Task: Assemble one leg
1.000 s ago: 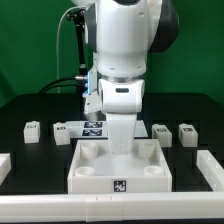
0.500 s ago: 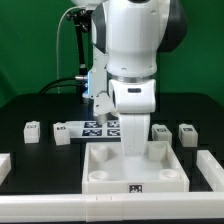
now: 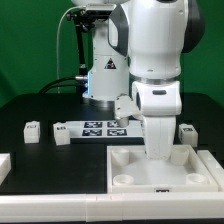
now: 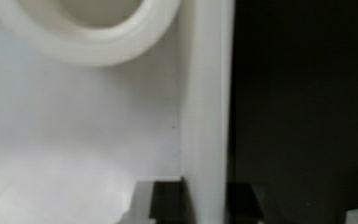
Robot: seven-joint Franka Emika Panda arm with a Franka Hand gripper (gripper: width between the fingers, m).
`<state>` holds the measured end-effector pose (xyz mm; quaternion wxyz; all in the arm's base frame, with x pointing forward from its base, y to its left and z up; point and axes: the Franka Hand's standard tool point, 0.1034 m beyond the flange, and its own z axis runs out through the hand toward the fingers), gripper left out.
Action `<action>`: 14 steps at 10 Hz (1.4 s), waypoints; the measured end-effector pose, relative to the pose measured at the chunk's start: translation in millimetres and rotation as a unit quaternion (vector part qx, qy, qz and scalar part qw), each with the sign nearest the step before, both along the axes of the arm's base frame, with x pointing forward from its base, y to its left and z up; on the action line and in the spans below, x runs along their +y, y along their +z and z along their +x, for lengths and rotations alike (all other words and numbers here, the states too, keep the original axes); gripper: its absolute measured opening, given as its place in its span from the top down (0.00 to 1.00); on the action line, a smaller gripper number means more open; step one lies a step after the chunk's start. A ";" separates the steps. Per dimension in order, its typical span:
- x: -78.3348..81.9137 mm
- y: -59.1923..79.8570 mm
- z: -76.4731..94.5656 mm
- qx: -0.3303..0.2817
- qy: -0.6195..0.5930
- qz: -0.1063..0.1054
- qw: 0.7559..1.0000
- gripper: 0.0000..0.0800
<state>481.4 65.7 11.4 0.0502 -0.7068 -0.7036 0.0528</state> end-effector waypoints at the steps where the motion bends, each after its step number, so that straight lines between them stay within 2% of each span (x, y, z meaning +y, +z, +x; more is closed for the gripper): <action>1: 3.3 0.1 1.2 -0.001 -0.002 0.000 1.000 0.90; 7: 2.9 -0.4 1.5 -0.001 0.000 -0.001 1.000 0.90; 8: 2.8 -0.4 1.5 -0.001 0.000 -0.001 1.000 0.68; 9: 2.8 -0.4 1.4 -0.001 -0.001 -0.001 1.000 0.52; 10: 2.7 -0.5 1.4 -0.001 -0.001 -0.001 1.000 0.52; 11: 2.6 -0.5 1.4 -0.001 -0.001 -0.001 1.000 0.29; 12: 2.6 -0.5 1.4 -0.001 -0.001 -0.001 1.000 0.22; 14: 2.4 -0.5 1.4 -0.001 -0.001 -0.001 1.000 0.19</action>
Offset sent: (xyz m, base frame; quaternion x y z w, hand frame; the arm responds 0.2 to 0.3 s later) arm 0.0061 0.0097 -0.0103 0.0068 -0.0232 -0.0446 0.9987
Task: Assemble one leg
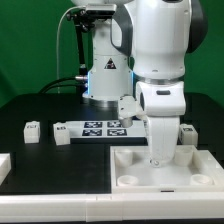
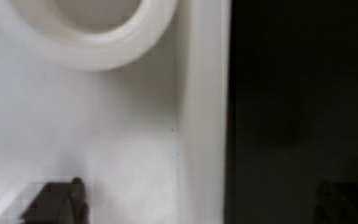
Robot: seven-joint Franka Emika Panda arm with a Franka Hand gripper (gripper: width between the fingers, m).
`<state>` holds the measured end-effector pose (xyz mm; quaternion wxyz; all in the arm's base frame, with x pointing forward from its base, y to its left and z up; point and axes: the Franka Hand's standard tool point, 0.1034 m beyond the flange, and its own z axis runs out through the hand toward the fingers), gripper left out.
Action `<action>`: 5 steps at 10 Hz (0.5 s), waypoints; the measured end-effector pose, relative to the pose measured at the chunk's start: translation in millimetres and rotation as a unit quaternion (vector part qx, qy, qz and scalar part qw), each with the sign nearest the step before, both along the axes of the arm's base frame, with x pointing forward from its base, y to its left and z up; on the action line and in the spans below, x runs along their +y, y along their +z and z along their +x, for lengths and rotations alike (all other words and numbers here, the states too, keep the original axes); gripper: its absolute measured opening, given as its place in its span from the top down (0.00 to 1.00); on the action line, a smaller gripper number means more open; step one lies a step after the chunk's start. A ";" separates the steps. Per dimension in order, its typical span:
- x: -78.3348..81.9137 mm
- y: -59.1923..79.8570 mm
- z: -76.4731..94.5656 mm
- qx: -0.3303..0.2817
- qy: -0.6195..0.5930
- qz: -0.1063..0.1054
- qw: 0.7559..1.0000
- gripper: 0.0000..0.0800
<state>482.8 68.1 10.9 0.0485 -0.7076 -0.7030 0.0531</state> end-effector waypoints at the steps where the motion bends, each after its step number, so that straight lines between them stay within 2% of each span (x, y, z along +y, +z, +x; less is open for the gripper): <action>1: -0.1 0.0 0.0 0.000 0.000 0.000 1.000 0.19; 4: 0.2 0.6 -0.4 0.000 -0.002 0.000 1.000 0.19; 5: 2.3 5.9 -4.1 -0.002 -0.011 -0.003 1.000 0.19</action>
Offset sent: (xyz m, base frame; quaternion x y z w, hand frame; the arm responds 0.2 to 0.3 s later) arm 0.0000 0.0000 0.0000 0.0000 0.0000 0.0000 1.0000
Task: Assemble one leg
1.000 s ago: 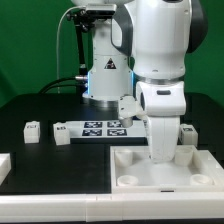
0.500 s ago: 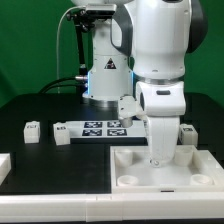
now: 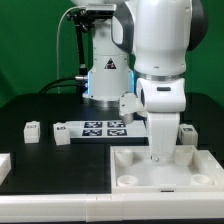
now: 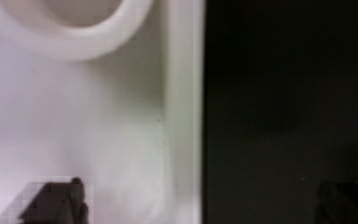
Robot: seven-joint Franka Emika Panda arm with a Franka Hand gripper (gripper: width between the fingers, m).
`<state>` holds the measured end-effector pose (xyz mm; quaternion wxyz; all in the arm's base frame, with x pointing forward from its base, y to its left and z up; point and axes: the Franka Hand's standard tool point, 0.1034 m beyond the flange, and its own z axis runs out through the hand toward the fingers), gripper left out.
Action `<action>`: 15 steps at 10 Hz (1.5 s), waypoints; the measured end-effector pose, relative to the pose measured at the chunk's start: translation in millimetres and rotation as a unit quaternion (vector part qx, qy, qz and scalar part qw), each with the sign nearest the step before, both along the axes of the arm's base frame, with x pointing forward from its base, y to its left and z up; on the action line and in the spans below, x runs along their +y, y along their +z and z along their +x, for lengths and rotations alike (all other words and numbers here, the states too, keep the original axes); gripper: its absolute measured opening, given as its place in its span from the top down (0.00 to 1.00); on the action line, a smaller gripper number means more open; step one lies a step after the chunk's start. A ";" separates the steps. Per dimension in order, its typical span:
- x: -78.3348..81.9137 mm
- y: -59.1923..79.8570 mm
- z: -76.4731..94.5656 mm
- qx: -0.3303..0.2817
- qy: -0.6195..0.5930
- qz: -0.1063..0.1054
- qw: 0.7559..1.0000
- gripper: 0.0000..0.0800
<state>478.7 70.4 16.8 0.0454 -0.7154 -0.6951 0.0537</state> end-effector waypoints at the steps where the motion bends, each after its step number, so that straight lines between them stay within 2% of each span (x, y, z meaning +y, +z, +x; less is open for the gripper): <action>1: 3.7 9.7 -4.8 -0.004 -0.009 -0.004 1.000 0.19; 4: 14.8 41.2 -14.2 -0.023 -0.042 -0.014 0.999 0.19; 5: 17.3 47.0 -15.2 -0.029 -0.060 -0.018 0.998 0.19; 7: 15.5 42.9 -16.5 -0.025 -0.073 -0.018 0.997 0.19; 10: 17.3 42.9 -16.9 -0.026 -0.220 -0.033 0.975 0.19; 12: 18.3 42.9 -17.1 -0.025 -0.292 -0.040 0.955 0.19; 13: 19.4 42.6 -18.0 -0.024 -0.351 -0.045 0.935 0.19; 14: 21.0 39.6 -23.2 -0.022 -0.414 -0.045 0.909 0.19; 15: 26.0 36.7 -31.5 -0.015 -0.493 -0.053 0.868 0.19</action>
Offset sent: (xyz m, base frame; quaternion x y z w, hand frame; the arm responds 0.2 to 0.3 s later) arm -0.0207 0.0125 0.0433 -0.0216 -0.0213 0.0427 0.9986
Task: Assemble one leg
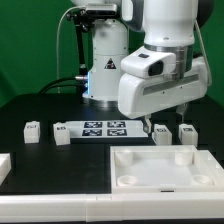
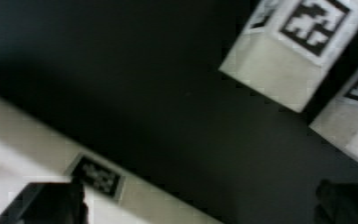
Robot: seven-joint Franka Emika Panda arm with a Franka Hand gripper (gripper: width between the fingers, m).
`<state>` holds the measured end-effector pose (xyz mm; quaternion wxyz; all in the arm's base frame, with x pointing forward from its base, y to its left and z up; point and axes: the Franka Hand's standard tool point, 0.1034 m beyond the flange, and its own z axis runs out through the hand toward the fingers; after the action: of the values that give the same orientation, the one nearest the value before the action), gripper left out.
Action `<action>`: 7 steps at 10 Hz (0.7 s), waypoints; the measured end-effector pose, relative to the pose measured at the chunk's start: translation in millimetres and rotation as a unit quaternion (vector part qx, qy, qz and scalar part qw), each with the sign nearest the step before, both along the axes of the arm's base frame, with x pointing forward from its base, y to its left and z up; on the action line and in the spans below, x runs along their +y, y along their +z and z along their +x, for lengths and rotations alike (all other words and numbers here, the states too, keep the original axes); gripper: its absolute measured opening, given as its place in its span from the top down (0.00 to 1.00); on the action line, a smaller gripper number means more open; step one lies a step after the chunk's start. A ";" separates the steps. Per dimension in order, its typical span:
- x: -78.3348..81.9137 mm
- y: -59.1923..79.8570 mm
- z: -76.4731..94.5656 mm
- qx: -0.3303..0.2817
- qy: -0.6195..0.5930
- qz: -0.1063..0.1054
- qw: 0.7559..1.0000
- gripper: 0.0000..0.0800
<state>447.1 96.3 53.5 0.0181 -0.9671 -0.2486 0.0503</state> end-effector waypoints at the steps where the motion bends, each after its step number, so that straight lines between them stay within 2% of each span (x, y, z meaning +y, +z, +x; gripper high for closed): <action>1: 8.4 -1.9 -5.7 0.005 -0.079 -0.004 0.997 0.19; 4: 37.8 -5.8 -21.4 0.014 -0.211 -0.015 0.977 0.19; 7: 61.1 -5.5 -29.4 0.015 -0.191 -0.014 0.981 0.19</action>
Offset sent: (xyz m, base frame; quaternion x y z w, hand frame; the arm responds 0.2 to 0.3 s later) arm -0.0239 0.0368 -0.0049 0.0028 0.0094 0.2313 0.9728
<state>417.7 157.5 48.0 0.0175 -0.9961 -0.0578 0.0637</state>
